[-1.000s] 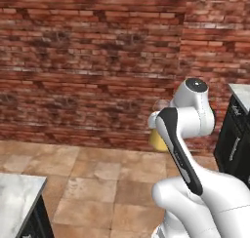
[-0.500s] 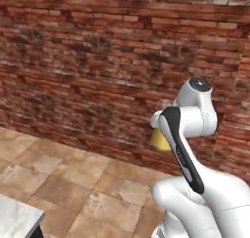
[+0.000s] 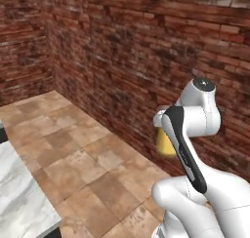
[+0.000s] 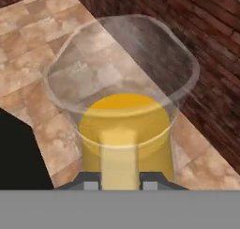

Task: There is a tray on the dining counter. Grab the cup, mug, and pitcher and place them on the tray. The pitcher may be placed next to the tray if it cannot fit the tray.

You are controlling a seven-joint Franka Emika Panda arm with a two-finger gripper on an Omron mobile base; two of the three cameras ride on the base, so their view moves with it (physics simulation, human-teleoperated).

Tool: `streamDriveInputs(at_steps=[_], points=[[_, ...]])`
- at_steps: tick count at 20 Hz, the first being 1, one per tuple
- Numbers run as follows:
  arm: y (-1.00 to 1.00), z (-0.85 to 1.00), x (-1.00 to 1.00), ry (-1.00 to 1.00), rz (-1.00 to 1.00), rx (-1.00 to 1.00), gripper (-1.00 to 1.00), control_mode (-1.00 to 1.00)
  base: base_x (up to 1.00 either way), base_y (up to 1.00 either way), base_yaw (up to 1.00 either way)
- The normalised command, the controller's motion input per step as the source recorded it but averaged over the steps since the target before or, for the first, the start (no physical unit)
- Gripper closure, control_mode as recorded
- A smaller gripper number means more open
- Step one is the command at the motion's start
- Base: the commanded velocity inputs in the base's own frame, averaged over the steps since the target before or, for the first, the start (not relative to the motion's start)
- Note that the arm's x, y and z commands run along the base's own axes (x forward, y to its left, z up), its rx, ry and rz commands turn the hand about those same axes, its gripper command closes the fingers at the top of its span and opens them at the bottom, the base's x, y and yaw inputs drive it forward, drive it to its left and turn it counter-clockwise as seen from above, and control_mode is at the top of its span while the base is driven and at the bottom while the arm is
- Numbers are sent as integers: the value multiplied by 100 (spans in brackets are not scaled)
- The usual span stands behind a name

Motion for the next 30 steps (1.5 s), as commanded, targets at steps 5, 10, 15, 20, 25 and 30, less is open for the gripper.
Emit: streamDriveInputs(at_steps=[5, 10, 15, 20, 25, 30], points=[[0, 0, 0, 0, 0, 0, 100, 100, 96, -23, 72], [0, 0, 0, 0, 0, 0, 100, 100, 88, -66, 53], [0, 0, 0, 0, 0, 0, 100, 100, 89, -73, 32], [0, 0, 0, 0, 0, 0, 100, 100, 100, -27, 21], [0, 0, 0, 0, 0, 0, 100, 100, 100, -8, 23], [0, 0, 0, 0, 0, 0, 100, 100, 100, -3, 21]])
